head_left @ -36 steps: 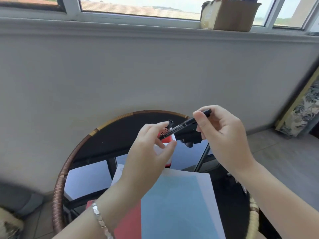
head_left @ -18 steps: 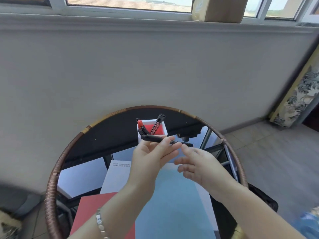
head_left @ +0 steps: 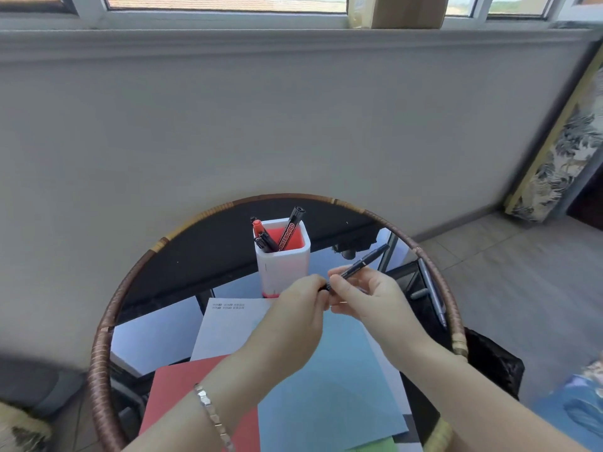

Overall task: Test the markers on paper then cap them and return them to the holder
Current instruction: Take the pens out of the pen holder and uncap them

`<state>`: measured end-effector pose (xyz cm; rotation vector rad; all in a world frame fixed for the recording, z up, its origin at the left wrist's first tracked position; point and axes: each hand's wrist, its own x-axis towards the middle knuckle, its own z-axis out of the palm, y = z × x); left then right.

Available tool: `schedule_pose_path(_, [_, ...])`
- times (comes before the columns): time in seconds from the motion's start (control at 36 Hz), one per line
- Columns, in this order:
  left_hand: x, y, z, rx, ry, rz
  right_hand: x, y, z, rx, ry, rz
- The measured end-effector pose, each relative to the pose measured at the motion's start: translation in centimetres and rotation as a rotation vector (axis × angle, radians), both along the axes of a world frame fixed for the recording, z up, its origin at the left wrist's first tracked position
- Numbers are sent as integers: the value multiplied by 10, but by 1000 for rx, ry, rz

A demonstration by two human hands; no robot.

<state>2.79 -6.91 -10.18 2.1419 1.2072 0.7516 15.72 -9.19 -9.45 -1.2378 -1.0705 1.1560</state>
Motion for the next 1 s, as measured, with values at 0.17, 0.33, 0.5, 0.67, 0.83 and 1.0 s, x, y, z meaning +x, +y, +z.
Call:
schedule_pose_path(0.17, [6,5,1,346,167,-8,-7,1,-3,81,47,-94])
schedule_pose_path(0.33, [13,7,-1,444,80,41,-10,3,-5,193,33,-190])
schedule_pose_path(0.5, [12,4,-6,395,-3,20,0,2,-4,201,48,-86])
schedule_pose_path(0.67, [15,9,-3,310,27,-41,17,5,-3,216,11,-66])
schedule_pose_path(0.83, [22,22,-8,-124,-255,128,82,38,-2,22,-220,-326])
schedule_pose_path(1.0, [30,22,-19,-275,-230,125,119,52,-27,-194,-911,-93])
